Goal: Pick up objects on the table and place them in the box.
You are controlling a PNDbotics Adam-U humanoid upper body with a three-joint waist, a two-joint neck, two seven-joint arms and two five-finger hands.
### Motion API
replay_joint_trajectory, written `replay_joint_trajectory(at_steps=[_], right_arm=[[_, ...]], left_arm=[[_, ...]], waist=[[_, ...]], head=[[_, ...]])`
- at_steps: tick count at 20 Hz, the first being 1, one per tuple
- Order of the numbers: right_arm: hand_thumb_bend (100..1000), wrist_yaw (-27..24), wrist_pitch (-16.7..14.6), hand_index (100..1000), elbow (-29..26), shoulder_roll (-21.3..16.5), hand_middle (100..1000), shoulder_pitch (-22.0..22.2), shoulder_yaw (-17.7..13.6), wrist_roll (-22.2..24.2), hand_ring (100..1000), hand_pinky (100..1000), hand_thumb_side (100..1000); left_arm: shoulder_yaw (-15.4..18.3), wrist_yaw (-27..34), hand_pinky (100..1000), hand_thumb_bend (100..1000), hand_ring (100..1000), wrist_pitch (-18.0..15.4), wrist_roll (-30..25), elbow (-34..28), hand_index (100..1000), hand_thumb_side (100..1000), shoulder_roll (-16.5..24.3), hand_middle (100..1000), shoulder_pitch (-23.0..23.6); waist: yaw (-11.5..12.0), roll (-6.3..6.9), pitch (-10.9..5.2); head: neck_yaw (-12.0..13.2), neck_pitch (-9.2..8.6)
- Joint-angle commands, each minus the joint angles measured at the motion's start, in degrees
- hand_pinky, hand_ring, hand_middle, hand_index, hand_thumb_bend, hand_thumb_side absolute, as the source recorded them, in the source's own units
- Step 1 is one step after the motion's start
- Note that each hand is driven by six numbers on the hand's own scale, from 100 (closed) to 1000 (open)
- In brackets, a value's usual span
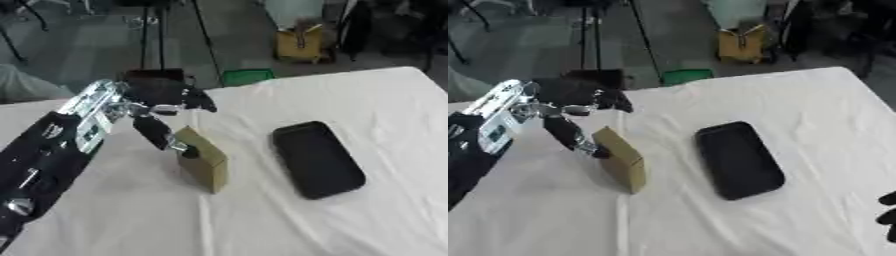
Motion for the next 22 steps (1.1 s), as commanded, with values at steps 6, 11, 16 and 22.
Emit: replay_joint_trajectory(at_steps=[6, 11, 16, 22], right_arm=[[100, 0.03, -0.1, 664, -1.31, -0.57, 681, -0.44, -0.13, 0.29, 448, 597, 647], [100, 0.05, -0.15, 664, -1.31, -0.48, 682, -0.55, -0.11, 0.46, 448, 597, 645], [100, 0.31, -0.22, 664, -1.31, -0.07, 682, -0.77, -0.08, 0.71, 447, 598, 645], [100, 0.48, -0.38, 665, -1.31, 0.3, 682, -0.91, -0.05, 0.94, 446, 597, 645]], left_arm=[[-1.78, -7.37, 914, 666, 986, -17.55, -14.1, -2.16, 986, 827, 1.59, 915, 0.32], [-2.16, -9.28, 912, 604, 977, -17.55, -13.06, 0.24, 983, 797, 0.82, 904, 0.79], [-1.69, -9.56, 905, 519, 959, -17.55, -12.78, 2.72, 976, 699, -0.29, 890, 1.36], [0.12, -9.41, 882, 391, 910, -17.55, -11.51, 6.04, 945, 427, -1.59, 824, 1.41]], waist=[[-0.41, -0.03, -0.55], [-0.69, 0.02, -0.38], [-1.21, 0.05, 0.2], [-1.63, -0.05, 0.69]], head=[[0.2, 0.31], [0.2, 0.23], [0.42, -0.15], [0.68, -0.61]])
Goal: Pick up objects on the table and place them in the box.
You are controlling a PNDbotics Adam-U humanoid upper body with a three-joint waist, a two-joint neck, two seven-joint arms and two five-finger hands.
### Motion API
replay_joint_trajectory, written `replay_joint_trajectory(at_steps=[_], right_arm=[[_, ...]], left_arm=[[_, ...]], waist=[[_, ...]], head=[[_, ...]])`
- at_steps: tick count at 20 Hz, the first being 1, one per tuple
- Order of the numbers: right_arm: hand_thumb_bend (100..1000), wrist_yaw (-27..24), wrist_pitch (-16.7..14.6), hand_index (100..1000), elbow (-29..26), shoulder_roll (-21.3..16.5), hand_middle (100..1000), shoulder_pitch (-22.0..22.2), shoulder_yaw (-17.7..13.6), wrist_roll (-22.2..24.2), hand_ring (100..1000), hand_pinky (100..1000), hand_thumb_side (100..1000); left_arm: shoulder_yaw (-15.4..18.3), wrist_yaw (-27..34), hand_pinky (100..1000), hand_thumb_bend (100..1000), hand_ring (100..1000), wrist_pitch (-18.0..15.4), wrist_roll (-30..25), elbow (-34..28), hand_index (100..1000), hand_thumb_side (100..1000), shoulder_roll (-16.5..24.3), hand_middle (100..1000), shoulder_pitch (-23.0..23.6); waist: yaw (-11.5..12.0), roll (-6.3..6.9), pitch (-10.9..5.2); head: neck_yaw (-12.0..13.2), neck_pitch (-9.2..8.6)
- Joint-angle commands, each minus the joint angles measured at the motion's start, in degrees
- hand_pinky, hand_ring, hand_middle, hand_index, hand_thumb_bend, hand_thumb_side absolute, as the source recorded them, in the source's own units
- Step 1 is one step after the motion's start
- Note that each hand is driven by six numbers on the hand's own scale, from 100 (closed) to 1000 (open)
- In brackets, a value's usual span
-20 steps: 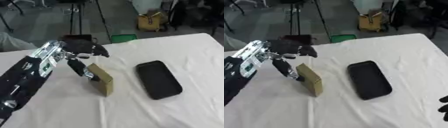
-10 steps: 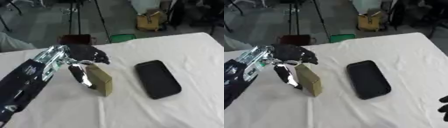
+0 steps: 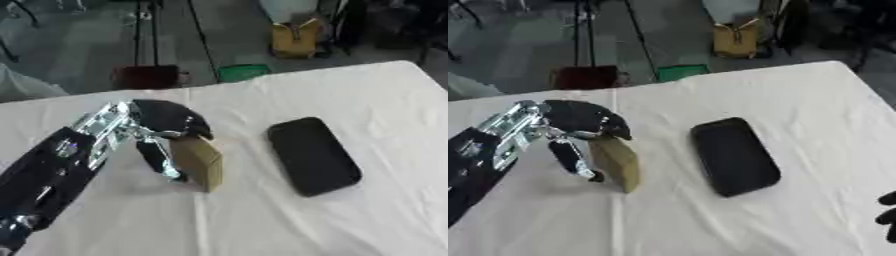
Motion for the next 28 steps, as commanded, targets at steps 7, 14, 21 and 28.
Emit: replay_joint_trajectory(at_steps=[7, 14, 21, 28], right_arm=[[100, 0.37, -0.23, 665, -1.31, -0.48, 682, -0.4, -0.29, 0.3, 446, 597, 644], [100, 0.22, -0.12, 664, -1.31, -0.66, 682, -0.4, -0.36, 0.38, 446, 598, 642], [100, -0.75, -0.06, 664, -1.31, -1.33, 682, -0.83, 0.28, 1.0, 446, 597, 641], [100, -2.53, -0.17, 665, -1.31, -1.6, 682, -3.07, 1.09, 2.25, 446, 597, 641]], left_arm=[[3.88, 6.37, 835, 100, 767, -14.86, -15.33, 3.07, 767, 259, -0.21, 573, -0.81], [5.49, 21.87, 822, 100, 729, -14.83, -20.37, -3.86, 744, 246, 0.37, 547, -3.38], [6.53, 30.66, 819, 100, 735, -11.52, -25.63, -6.27, 743, 245, -2.95, 546, -8.9], [8.43, 24.37, 810, 100, 728, -10.96, -23.78, -0.58, 735, 245, -7.64, 536, -10.56]], waist=[[-0.2, -0.39, -0.4], [-0.53, -0.09, -0.73], [-2.72, 0.27, -1.31], [-7.16, 0.98, -0.09]], head=[[0.21, -0.53], [0.16, -0.41], [1.59, -0.47], [4.07, -1.86]])
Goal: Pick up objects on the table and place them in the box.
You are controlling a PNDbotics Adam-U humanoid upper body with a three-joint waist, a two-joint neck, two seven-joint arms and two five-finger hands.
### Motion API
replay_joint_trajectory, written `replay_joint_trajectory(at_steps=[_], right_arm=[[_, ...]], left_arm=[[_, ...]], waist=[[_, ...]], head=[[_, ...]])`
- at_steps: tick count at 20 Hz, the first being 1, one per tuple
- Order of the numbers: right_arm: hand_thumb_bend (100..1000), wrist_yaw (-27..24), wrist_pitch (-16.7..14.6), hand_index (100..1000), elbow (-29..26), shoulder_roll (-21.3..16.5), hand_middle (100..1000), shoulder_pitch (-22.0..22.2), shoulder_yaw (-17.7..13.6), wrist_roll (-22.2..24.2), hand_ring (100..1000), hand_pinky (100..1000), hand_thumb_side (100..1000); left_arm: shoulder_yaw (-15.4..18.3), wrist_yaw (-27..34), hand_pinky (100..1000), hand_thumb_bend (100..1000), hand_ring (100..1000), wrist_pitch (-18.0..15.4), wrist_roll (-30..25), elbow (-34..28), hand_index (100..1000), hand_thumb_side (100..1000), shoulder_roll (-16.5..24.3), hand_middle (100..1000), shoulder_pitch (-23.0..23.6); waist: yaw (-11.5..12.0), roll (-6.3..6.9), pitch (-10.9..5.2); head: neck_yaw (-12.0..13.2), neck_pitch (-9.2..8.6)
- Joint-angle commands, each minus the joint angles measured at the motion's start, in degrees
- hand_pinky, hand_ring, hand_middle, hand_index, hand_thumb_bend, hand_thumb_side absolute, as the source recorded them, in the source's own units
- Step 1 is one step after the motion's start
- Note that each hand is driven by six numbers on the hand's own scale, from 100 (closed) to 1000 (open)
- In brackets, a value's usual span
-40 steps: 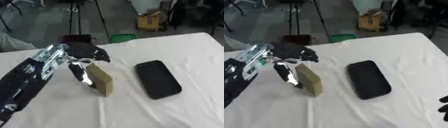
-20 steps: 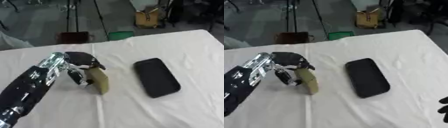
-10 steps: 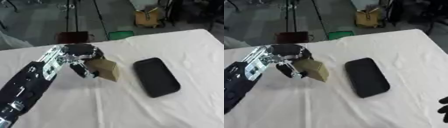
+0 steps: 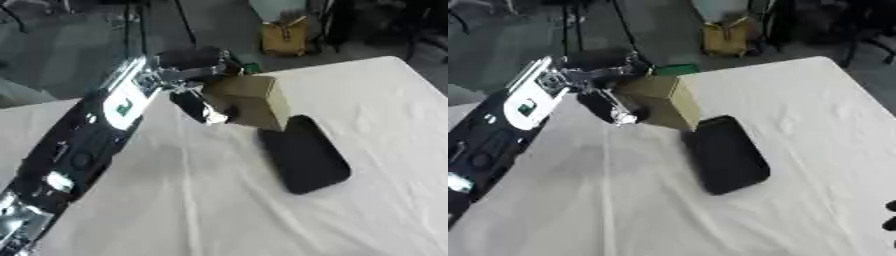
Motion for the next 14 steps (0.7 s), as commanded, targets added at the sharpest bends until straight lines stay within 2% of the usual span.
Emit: replay_joint_trajectory(at_steps=[1, 5, 14], right_arm=[[100, -1.12, -0.14, 665, -1.31, -1.49, 682, -1.16, 0.11, 0.72, 446, 597, 641], [100, -1.4, -0.19, 665, -1.31, -1.15, 682, -2.27, 0.17, 1.21, 445, 597, 642], [100, -1.16, 0.38, 665, -1.31, -0.78, 683, -2.86, 0.23, 1.64, 444, 597, 645]], left_arm=[[1.69, -3.98, 810, 100, 728, -18.02, -15.73, 2.12, 735, 245, -1.13, 536, -1.58], [2.2, -12.31, 805, 100, 739, -18.37, -10.2, 4.6, 741, 246, -3.5, 545, -1.33], [0.24, -28.53, 801, 100, 757, -20.81, 8.92, 5.13, 758, 219, -6.11, 585, 0.25]], waist=[[-1.08, -0.07, -0.22], [-3.02, 0.74, 0.84], [-3.65, 1.43, 1.22]], head=[[1.39, -1.2], [2.44, -1.97], [2.33, -2.54]])
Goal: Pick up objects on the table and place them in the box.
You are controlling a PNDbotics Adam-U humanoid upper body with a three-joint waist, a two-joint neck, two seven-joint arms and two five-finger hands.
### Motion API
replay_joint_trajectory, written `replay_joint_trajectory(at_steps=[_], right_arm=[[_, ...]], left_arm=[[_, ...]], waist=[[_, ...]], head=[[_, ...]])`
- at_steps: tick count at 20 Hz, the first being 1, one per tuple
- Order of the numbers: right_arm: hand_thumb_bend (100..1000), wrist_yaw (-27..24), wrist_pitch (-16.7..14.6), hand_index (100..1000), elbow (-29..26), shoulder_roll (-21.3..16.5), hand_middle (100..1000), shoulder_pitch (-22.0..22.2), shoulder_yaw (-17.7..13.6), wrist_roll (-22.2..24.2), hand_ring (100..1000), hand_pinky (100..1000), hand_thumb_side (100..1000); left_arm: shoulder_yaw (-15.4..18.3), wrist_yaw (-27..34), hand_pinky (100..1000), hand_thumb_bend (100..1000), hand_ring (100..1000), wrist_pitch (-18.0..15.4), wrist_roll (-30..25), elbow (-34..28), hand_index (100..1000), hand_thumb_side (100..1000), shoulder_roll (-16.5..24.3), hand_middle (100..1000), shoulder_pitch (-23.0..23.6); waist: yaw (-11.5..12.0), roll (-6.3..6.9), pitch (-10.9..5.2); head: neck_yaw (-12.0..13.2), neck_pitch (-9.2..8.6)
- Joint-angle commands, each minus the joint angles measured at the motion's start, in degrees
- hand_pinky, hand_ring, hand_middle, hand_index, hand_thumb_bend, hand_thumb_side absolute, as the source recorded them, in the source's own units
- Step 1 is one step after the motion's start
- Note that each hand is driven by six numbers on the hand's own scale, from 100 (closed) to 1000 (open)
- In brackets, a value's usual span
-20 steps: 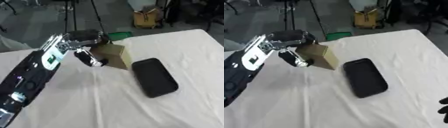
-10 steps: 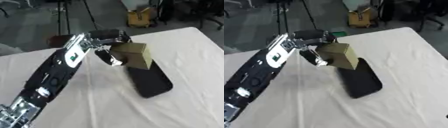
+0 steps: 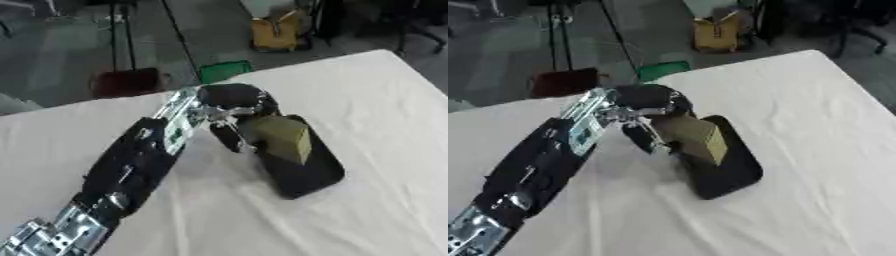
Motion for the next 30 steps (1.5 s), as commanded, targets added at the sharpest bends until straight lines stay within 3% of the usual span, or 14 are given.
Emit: replay_joint_trajectory(at_steps=[1, 9, 16, 21, 26, 30], right_arm=[[100, -0.25, 0.01, 665, -1.31, -0.78, 683, -0.39, -0.25, 0.21, 444, 597, 645], [100, -0.17, 0.08, 666, -1.31, -0.6, 684, -0.53, -0.09, 0.49, 444, 598, 647], [100, -0.49, 0.53, 666, -1.31, -0.89, 684, -1.09, 0.18, 0.89, 444, 598, 648], [100, -1.04, 1.32, 667, -1.31, -1.25, 684, -2.09, 0.54, 1.47, 443, 598, 651], [100, -1.11, 1.95, 667, -1.31, -1.25, 684, -2.53, 0.49, 1.7, 443, 598, 651], [100, -1.25, 1.94, 667, -1.31, -1.29, 684, -2.48, 0.44, 1.7, 443, 598, 651]], left_arm=[[-0.54, -4.95, 801, 100, 757, -8.76, -1.18, -0.84, 757, 219, -0.26, 585, -0.54], [-1.57, -14.37, 799, 100, 769, -8.61, 12.72, -0.31, 776, 200, -1.85, 633, -0.33], [-0.96, -22.01, 818, 100, 818, -8.55, 17.52, 1.79, 823, 217, -1.12, 733, -0.99], [2.06, -24.95, 830, 144, 840, -4.23, 20.53, 4.06, 888, 210, 0.09, 808, -2.76], [3.56, -28.19, 841, 160, 849, 2.3, 24.12, 5.81, 906, 211, 0.16, 824, -3.09], [2.89, -31.06, 907, 120, 929, 2.46, 21.34, 7.61, 994, 270, -0.07, 912, -2.44]], waist=[[-0.17, -0.39, -0.72], [-0.69, -0.23, -0.58], [-1.78, 0.47, -0.82], [-3.12, 1.51, -0.99], [-3.5, 2.09, -0.97], [-3.32, 2.0, -1.05]], head=[[0.02, -0.75], [-0.02, -1.15], [0.59, -1.71], [1.81, -2.44], [2.25, -2.71], [1.93, -2.78]])
